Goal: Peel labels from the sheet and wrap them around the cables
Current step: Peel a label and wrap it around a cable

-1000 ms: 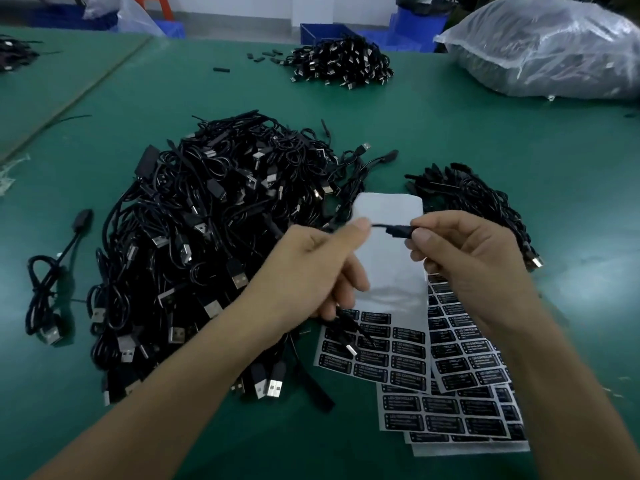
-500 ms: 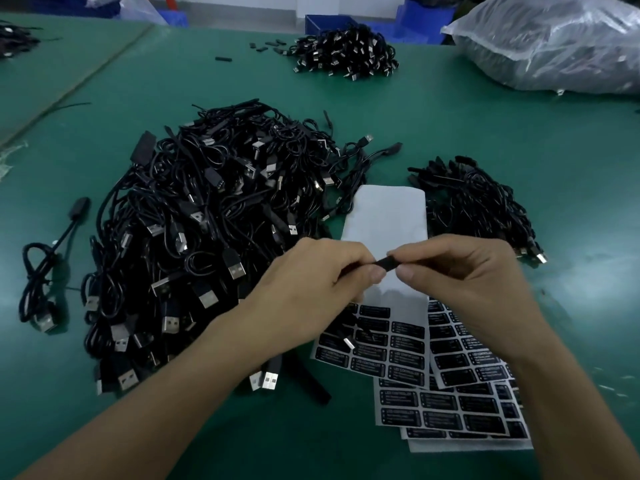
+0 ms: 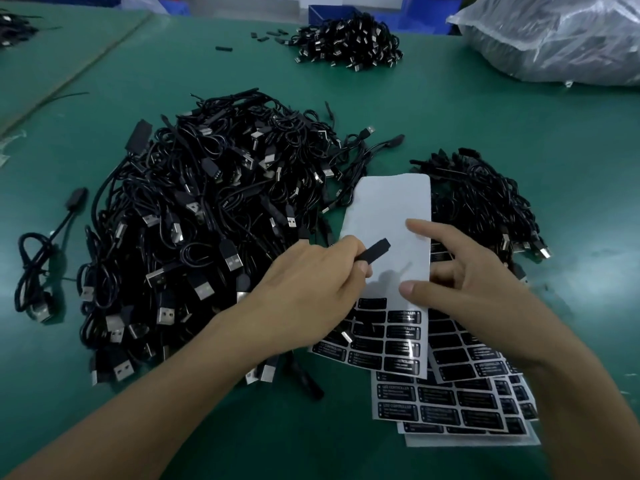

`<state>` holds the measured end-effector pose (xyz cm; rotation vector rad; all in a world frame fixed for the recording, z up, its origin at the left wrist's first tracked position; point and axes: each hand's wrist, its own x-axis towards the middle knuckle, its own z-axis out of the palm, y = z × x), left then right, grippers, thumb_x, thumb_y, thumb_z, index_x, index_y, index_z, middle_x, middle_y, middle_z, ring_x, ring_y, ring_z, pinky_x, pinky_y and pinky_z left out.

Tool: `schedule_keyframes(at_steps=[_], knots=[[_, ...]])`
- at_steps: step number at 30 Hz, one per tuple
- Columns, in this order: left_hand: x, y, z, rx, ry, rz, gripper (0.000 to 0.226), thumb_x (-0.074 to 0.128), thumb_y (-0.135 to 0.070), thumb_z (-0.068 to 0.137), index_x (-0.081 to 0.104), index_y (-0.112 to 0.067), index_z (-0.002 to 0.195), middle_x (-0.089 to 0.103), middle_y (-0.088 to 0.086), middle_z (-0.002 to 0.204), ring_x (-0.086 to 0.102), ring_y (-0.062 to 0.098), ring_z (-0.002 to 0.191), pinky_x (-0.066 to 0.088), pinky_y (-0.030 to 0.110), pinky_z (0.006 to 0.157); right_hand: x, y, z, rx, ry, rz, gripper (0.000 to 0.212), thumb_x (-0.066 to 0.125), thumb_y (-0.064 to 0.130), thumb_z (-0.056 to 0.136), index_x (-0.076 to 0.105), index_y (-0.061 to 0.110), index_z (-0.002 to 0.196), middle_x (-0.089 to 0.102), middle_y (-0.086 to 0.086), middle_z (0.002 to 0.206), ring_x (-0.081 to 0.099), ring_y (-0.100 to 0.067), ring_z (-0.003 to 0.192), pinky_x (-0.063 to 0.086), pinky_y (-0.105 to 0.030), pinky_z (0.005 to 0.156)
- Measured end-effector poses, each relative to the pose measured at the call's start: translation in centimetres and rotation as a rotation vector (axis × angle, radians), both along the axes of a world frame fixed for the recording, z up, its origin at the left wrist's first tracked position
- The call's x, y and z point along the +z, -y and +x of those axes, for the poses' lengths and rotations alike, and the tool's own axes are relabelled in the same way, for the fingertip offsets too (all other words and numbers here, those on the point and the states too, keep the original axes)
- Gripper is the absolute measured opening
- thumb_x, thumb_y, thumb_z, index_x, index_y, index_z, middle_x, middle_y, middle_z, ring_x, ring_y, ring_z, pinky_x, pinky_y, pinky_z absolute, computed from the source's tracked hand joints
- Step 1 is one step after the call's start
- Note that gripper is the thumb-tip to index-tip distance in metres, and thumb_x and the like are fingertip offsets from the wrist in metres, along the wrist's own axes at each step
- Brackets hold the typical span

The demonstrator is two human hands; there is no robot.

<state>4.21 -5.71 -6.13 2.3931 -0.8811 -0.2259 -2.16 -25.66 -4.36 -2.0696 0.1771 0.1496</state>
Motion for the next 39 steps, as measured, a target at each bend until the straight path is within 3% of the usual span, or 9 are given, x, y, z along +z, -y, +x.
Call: schedule_keyframes(at_steps=[3, 6, 9, 12, 15, 20, 25, 32, 39], knots=[[0.1, 0.0, 0.0, 0.011, -0.078, -0.066, 0.017, 0.037, -0.030, 0.106, 0.052, -0.027, 0.101, 0.071, -0.011, 0.074, 0.061, 0.008, 0.063, 0.048, 0.033, 0.065, 0.4, 0.0, -0.1, 0.066, -0.005, 0.068, 0.066, 0.074, 0.009, 0.087, 0.051, 0.052, 0.131, 0.075, -0.004, 0.074, 0.062, -0.019, 0.056, 0.052, -0.025, 0.061], [0.2, 0.1, 0.0, 0.021, -0.127, -0.137, 0.019, 0.038, -0.028, 0.106, 0.048, -0.027, 0.090, 0.072, -0.018, 0.077, 0.065, 0.014, 0.068, 0.051, 0.044, 0.071, 0.2, -0.3, 0.0, 0.065, -0.022, 0.147, 0.062, 0.074, 0.001, 0.085, 0.060, 0.049, 0.123, 0.067, -0.006, 0.062, 0.055, -0.019, 0.045, 0.050, -0.023, 0.050], [0.1, 0.2, -0.1, 0.055, -0.130, -0.152, 0.023, 0.042, -0.031, 0.102, 0.048, -0.022, 0.082, 0.072, -0.012, 0.073, 0.063, 0.015, 0.065, 0.050, 0.043, 0.068, -0.1, -0.7, 0.1, 0.047, -0.016, 0.193, 0.063, 0.070, -0.006, 0.085, 0.059, 0.042, 0.124, 0.069, -0.006, 0.062, 0.056, -0.019, 0.044, 0.051, -0.022, 0.049], [0.1, 0.2, -0.3, 0.076, -0.049, -0.099, 0.022, 0.054, -0.041, 0.090, 0.042, -0.028, 0.076, 0.065, -0.010, 0.063, 0.057, 0.009, 0.055, 0.041, 0.026, 0.054, -0.2, -0.8, 0.2, 0.043, -0.008, 0.207, 0.062, 0.070, -0.006, 0.086, 0.059, 0.042, 0.123, 0.071, -0.006, 0.066, 0.048, -0.016, 0.040, 0.045, -0.022, 0.042], [0.4, 0.3, -0.4, 0.066, -0.081, -0.083, 0.030, 0.068, -0.039, 0.079, 0.041, -0.027, 0.078, 0.071, -0.014, 0.072, 0.064, 0.007, 0.062, 0.053, 0.038, 0.063, -0.3, -0.8, 0.3, 0.039, 0.000, 0.251, 0.063, 0.068, -0.009, 0.086, 0.060, 0.042, 0.122, 0.074, -0.009, 0.073, 0.038, -0.012, 0.038, 0.037, -0.020, 0.036], [0.8, 0.3, -0.5, 0.072, -0.160, -0.145, 0.041, 0.080, -0.044, 0.071, 0.043, -0.029, 0.081, 0.069, -0.023, 0.076, 0.065, 0.005, 0.067, 0.056, 0.044, 0.069, -0.4, -1.0, 0.4, 0.023, 0.002, 0.319, 0.060, 0.065, -0.011, 0.087, 0.063, 0.038, 0.123, 0.075, -0.014, 0.079, 0.034, -0.011, 0.039, 0.033, -0.019, 0.035], [0.7, 0.2, -0.4, 0.085, -0.167, -0.151, 0.041, 0.081, -0.038, 0.069, 0.043, -0.025, 0.079, 0.069, -0.018, 0.071, 0.066, 0.012, 0.067, 0.055, 0.048, 0.068, -0.5, -1.3, 0.5, 0.025, -0.008, 0.318, 0.046, 0.066, -0.008, 0.088, 0.075, 0.034, 0.104, 0.066, -0.029, 0.082, 0.034, -0.011, 0.042, 0.034, -0.020, 0.037], [0.4, 0.3, -0.2, 0.113, -0.139, -0.140, 0.036, 0.076, -0.034, 0.070, 0.044, -0.019, 0.078, 0.071, -0.008, 0.073, 0.067, 0.018, 0.067, 0.055, 0.048, 0.067, -0.7, -1.4, 0.6, 0.026, -0.025, 0.333, 0.042, 0.064, -0.008, 0.089, 0.075, 0.032, 0.097, 0.070, -0.003, 0.067, 0.033, -0.010, 0.041, 0.030, -0.023, 0.038], [0.4, 0.2, 0.0, 0.116, -0.183, -0.172, 0.031, 0.071, -0.031, 0.075, 0.043, -0.017, 0.077, 0.073, 0.004, 0.078, 0.065, 0.030, 0.074, 0.053, 0.053, 0.070, -0.7, -1.3, 0.6, -0.022, -0.037, 0.351, 0.037, 0.064, -0.010, 0.089, 0.076, 0.025, 0.096, 0.070, -0.006, 0.070, 0.035, -0.009, 0.040, 0.030, -0.021, 0.037]])
